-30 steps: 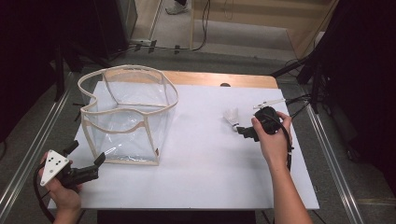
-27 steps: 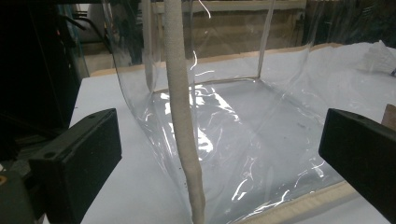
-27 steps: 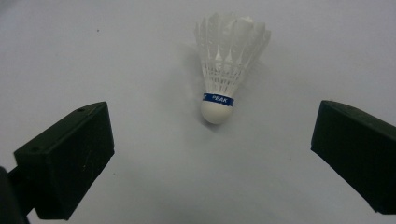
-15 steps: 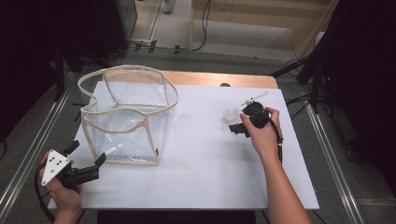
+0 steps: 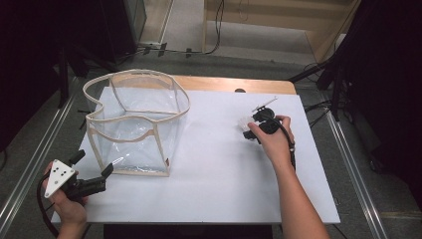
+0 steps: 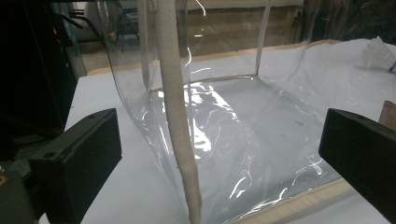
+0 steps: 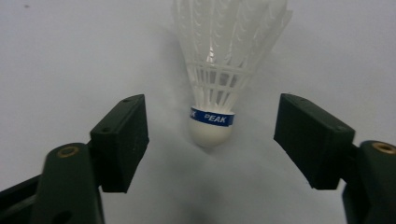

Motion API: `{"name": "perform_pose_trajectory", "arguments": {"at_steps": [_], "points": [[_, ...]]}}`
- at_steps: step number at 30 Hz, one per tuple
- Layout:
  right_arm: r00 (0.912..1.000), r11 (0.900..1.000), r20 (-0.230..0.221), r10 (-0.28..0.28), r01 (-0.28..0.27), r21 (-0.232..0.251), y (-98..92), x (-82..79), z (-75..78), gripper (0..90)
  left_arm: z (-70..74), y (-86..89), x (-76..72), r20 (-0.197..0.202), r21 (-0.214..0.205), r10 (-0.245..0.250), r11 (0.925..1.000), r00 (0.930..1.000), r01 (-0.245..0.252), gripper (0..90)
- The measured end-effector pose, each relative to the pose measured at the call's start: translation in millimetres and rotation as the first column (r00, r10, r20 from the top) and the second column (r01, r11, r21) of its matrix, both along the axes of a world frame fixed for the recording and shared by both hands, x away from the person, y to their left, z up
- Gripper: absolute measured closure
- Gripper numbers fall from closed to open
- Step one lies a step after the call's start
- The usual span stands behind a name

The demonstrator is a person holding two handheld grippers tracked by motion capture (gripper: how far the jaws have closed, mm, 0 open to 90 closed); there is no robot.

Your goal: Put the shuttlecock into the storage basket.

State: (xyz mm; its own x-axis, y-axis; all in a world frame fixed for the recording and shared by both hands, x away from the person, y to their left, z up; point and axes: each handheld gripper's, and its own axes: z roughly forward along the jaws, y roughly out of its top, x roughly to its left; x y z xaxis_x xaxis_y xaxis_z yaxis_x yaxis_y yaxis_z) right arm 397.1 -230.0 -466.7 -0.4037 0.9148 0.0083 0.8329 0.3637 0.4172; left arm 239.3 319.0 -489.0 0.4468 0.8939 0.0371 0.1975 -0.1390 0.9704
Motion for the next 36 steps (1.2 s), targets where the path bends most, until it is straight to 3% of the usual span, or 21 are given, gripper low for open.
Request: {"name": "perform_pose_trajectory", "arguments": {"at_steps": [5,17,21,26,36], "points": [[0.9987,0.9993,-0.037,-0.036,0.036,0.013,2.7,4.1,-4.5,33.9,0.0,-0.5,-0.3,-0.001,0.002,-0.003,1.0,1.0,0.003,0.0],[0.993,0.9979,-0.101,-0.061,0.058,-0.029,5.2,15.4,-12.8,47.6,0.0,-0.5,-0.2,0.0,0.003,-0.002,1.0,1.0,0.002,0.0],[0.987,0.995,-0.126,-0.099,0.097,-0.024,6.6,19.2,-17.9,58.6,-0.1,-0.3,0.0,0.0,0.001,-0.001,1.0,1.0,0.001,0.0],[0.989,0.9955,-0.118,-0.089,0.085,-0.043,7.0,19.1,-17.6,62.4,-0.2,-0.4,0.2,0.001,0.0,-0.001,1.0,1.0,0.001,0.0],[0.9956,0.998,-0.07,-0.062,0.061,-0.014,5.1,14.9,-9.0,62.6,-0.2,-0.6,0.4,0.0,0.002,0.002,1.0,1.0,-0.002,0.0]]}}
